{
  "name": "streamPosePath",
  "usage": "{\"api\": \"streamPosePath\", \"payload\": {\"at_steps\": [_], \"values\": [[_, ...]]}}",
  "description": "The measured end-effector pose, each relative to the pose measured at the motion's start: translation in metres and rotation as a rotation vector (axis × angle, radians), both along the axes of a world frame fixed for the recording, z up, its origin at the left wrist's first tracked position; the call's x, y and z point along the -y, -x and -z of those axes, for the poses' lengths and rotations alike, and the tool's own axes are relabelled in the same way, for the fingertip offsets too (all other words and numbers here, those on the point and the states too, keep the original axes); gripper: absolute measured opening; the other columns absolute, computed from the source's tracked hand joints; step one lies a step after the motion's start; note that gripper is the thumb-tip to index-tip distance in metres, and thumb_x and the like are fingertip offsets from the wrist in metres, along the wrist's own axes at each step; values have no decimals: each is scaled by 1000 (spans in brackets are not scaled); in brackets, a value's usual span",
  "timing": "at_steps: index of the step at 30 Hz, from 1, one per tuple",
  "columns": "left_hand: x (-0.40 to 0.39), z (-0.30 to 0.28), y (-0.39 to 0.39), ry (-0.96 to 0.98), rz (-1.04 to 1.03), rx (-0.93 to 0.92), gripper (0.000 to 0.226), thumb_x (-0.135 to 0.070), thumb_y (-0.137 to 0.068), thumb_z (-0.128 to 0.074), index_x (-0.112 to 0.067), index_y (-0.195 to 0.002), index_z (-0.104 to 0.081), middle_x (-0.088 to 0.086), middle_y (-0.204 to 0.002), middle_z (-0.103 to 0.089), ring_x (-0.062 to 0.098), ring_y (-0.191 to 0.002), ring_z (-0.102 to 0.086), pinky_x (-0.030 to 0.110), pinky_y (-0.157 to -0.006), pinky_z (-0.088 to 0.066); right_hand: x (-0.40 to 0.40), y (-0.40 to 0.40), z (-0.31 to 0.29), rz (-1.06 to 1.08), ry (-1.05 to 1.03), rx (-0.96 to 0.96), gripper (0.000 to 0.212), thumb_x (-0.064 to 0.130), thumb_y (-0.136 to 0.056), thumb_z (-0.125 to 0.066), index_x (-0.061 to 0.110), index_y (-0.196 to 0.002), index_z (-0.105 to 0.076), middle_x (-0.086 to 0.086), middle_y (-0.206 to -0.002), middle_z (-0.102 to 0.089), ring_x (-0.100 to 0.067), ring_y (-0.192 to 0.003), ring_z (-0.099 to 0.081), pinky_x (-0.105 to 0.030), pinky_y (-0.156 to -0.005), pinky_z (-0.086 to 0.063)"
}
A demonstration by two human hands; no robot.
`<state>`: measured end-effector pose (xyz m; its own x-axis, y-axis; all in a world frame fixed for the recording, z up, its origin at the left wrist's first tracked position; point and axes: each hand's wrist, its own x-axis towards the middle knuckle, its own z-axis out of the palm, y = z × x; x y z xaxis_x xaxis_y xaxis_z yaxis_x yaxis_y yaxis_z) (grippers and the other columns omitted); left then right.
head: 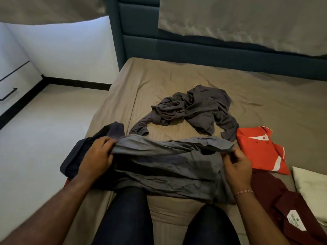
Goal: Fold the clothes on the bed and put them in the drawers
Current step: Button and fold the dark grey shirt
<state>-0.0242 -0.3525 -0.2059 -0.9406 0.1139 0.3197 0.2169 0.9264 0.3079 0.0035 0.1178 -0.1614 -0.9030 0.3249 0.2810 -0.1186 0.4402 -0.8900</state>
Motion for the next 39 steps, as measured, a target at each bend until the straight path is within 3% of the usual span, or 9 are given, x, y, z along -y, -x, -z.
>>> {"api": "streamPosePath", "payload": {"at_steps": [3, 8, 12, 17, 23, 26, 33, 36, 39], "values": [[-4, 13, -18, 29, 11, 150, 43, -2, -81, -78, -5, -123, -70, 14, -124, -65, 36, -115, -62, 48, -97, -55, -4, 2, 11, 4, -204, 14, 25, -7, -89, -67, 13, -103, -69, 5, -96, -69, -12, -90, -66, -29, -80, -52], [-12, 23, -34, -35, -34, 348, 59, -22, -91, -70, -9, -147, -55, 12, -153, -52, 29, -142, -48, 43, -116, -43, -20, 8, 42, -6, -411, 416, 18, 7, -93, -68, 3, -110, -70, -16, -101, -73, -35, -94, -69, -31, -74, -44], [-18, 15, -38, -137, -87, 303, 61, -17, -93, -72, -4, -149, -52, 15, -153, -52, 31, -142, -49, 42, -117, -40, -23, 19, 36, 124, -171, 403, 25, 8, -96, -64, 11, -120, -60, -13, -87, -69, -37, -88, -66, -39, -78, -49], [-25, 1, -44, -266, -223, 170, 51, -7, -94, -70, -1, -143, -58, 18, -143, -61, 35, -132, -58, 48, -112, -46, -23, 30, 21, 120, 72, 309, 30, -3, -97, -54, 22, -85, -64, 3, -88, -66, -23, -89, -62, -30, -75, -44], [-29, 4, -41, -240, -251, 313, 55, -13, -95, -68, -5, -147, -53, 17, -148, -56, 34, -136, -53, 46, -114, -43, -28, 42, 34, 91, 566, 609, 16, 21, -102, -58, 18, -101, -73, -13, -102, -74, -31, -94, -67, -42, -79, -55], [-34, 9, -38, -85, -264, 450, 64, -25, -92, -70, -12, -151, -48, 15, -160, -41, 35, -145, -41, 52, -116, -40, -29, 34, 54, 46, 210, 660, 22, 34, -101, -63, 15, -111, -67, -16, -104, -66, -33, -97, -63, -47, -81, -55], [-45, 14, -16, 144, -26, 235, 71, -30, -87, -71, -19, -153, -46, 8, -160, -40, 29, -146, -37, 52, -111, -43, -38, 22, 72, -297, -592, 460, 109, 17, -77, -86, 13, -163, -19, -16, -157, -31, -34, -141, -34, -49, -118, -35], [-48, 22, -5, 280, 80, 406, 77, -36, -90, -63, -25, -160, -33, 4, -165, -34, 25, -152, -31, 47, -119, -35, -32, 34, 70, -396, -834, 623, 98, 20, -85, -78, 21, -163, -18, -16, -151, -40, -39, -131, -45, -48, -102, -47], [-44, 31, -2, 262, -25, 449, 71, -34, -93, -57, -26, -160, -34, 2, -164, -38, 22, -151, -34, 45, -120, -34, -30, 44, 65, -330, -970, 639, 49, 14, -92, -60, 19, -141, -54, -15, -129, -61, -36, -113, -59, -41, -86, -52]]}}
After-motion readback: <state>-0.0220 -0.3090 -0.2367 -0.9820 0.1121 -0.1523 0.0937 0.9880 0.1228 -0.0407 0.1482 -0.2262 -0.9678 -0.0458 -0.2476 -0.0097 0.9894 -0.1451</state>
